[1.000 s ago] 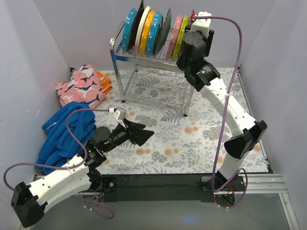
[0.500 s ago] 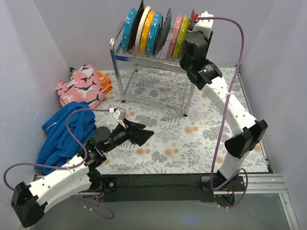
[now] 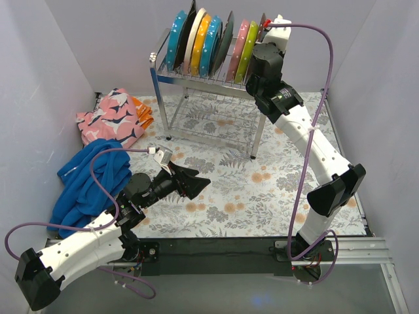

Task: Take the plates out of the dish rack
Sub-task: Unload the plate from the dish rack.

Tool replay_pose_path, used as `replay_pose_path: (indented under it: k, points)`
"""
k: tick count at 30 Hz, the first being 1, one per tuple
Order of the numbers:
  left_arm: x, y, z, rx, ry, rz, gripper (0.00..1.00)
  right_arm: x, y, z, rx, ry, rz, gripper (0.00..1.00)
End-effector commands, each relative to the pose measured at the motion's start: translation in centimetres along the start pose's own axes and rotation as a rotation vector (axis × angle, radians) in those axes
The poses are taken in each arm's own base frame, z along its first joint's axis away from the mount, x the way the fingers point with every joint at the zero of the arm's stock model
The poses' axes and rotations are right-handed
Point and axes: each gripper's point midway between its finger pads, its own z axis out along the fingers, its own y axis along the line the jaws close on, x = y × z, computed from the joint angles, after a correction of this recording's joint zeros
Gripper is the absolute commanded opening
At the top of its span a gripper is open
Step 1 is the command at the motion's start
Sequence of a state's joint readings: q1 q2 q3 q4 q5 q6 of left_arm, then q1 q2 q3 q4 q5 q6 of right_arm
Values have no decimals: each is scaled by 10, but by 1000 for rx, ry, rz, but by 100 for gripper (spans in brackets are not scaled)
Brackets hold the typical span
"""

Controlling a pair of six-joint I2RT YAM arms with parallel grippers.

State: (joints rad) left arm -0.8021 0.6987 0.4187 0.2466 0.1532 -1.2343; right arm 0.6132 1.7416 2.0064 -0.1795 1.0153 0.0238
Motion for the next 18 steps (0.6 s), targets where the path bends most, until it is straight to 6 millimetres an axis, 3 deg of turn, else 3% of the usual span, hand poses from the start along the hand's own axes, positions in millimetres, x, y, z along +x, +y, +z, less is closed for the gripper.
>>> replay_pose_path:
  k: [1, 18]
  points:
    - [-3, -2, -1, 4, -11, 12, 76, -27, -12, -5, 18, -54, 98, 1]
    - [-1, -1, 0, 1, -6, 12, 76, -86, -14, -23, -102, -220, 257, 1]
